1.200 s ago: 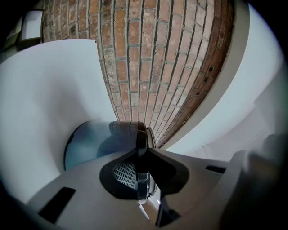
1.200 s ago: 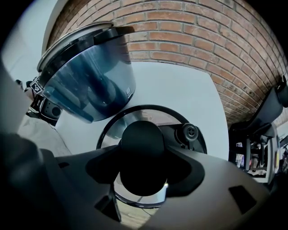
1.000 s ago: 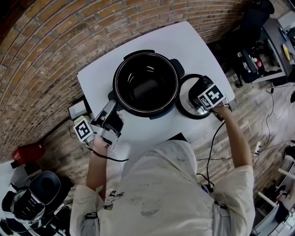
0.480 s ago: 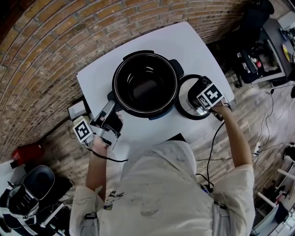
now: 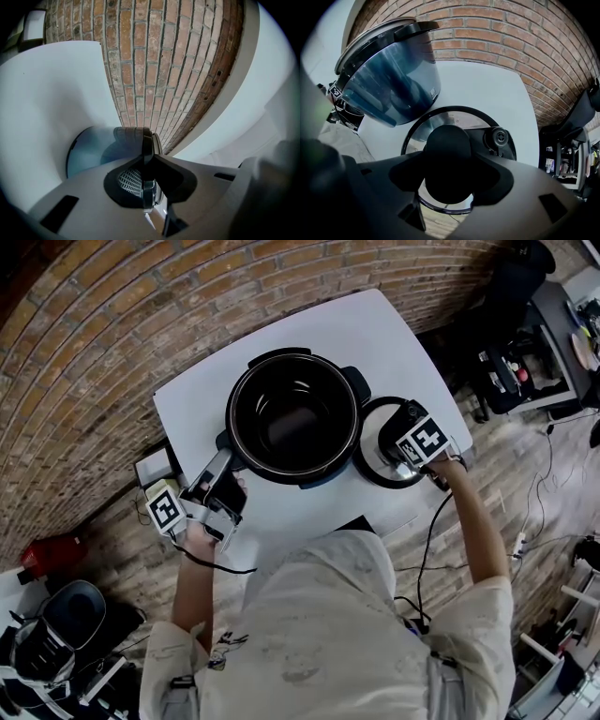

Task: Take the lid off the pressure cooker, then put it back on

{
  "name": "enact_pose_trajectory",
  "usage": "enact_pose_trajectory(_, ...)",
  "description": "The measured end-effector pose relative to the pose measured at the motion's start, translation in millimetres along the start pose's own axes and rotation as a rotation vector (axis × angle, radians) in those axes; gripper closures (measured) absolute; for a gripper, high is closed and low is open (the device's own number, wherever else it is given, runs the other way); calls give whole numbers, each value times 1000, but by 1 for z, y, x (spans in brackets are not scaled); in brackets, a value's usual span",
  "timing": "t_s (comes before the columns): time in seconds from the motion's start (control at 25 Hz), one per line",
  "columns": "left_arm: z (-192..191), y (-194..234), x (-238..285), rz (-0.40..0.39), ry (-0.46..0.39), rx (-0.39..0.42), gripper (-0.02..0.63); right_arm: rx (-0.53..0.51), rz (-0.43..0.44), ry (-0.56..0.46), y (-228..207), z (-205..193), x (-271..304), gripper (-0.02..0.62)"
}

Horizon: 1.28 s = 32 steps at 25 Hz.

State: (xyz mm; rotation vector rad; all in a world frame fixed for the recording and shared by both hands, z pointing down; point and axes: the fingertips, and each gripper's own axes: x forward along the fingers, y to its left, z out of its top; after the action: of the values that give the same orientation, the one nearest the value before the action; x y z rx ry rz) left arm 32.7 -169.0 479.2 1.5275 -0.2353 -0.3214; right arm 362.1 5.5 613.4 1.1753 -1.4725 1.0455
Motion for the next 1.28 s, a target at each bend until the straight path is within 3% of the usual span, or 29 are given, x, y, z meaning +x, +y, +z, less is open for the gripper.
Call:
enact_pose_trajectory(0.92, 0, 1, 1, 1, 1, 4, 543, 12, 9, -2, -1, 4, -2, 302)
enact_pose_trajectory(1.08, -1, 1, 2, -3, 2, 1, 543, 37, 51, -10, 1, 6, -15, 304)
enact_pose_trajectory(1.28, -2, 0, 1, -1, 0, -5, 543, 2, 18, -7, -8, 7, -45, 302)
